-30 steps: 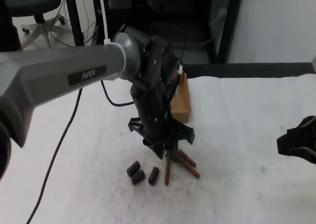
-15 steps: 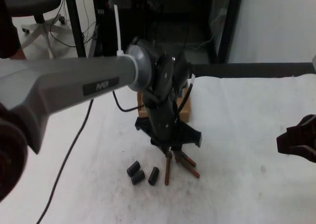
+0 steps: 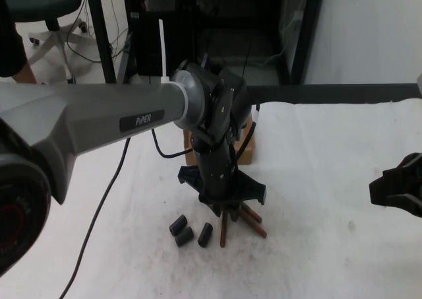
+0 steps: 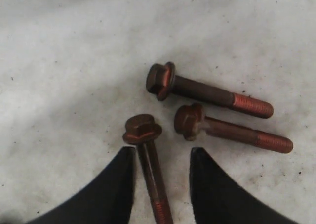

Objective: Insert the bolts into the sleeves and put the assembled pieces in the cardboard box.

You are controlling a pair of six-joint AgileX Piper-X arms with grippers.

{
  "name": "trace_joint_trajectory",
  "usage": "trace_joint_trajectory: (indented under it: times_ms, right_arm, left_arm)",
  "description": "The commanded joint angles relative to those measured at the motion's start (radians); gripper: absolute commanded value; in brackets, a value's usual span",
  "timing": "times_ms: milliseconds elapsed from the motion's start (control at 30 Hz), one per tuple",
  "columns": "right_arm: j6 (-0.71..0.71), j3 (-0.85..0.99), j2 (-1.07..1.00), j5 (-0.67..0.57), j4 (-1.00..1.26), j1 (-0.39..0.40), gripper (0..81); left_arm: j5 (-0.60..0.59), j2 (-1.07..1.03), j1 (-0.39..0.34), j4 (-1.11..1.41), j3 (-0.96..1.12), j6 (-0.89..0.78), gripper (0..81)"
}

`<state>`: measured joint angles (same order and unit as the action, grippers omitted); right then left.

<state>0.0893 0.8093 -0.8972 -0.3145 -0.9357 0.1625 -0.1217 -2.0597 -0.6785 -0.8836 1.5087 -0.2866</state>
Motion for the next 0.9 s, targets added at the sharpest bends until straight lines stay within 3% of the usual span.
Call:
trace_joint_trajectory:
  times_ms: [0, 433, 533, 700, 867]
  right_arm:
    - [0.001, -0.003, 0.009, -0.019, 0.006, 0.001, 0.4]
    - [0.001, -0.003, 0.009, -0.021, 0.006, 0.001, 0.4]
    - [0.001, -0.003, 0.009, -0.021, -0.003, 0.001, 0.4]
    - [0.001, -0.003, 0.009, -0.021, -0.003, 0.001, 0.4]
    - [0.001, -0.003, 0.009, -0.021, -0.003, 0.001, 0.4]
  left_arm:
    - [0.018, -0.008, -0.002, -0.005, 0.009, -0.007, 34.2]
    - [0.043, -0.019, -0.002, 0.015, 0.009, -0.005, 33.7]
    - [0.063, -0.019, 0.0, 0.021, 0.009, -0.005, 26.1]
    - [0.061, -0.019, 0.0, 0.022, 0.009, 0.093, 0.1]
    - [0.061, -0.019, 0.0, 0.006, 0.009, 0.138, 0.2]
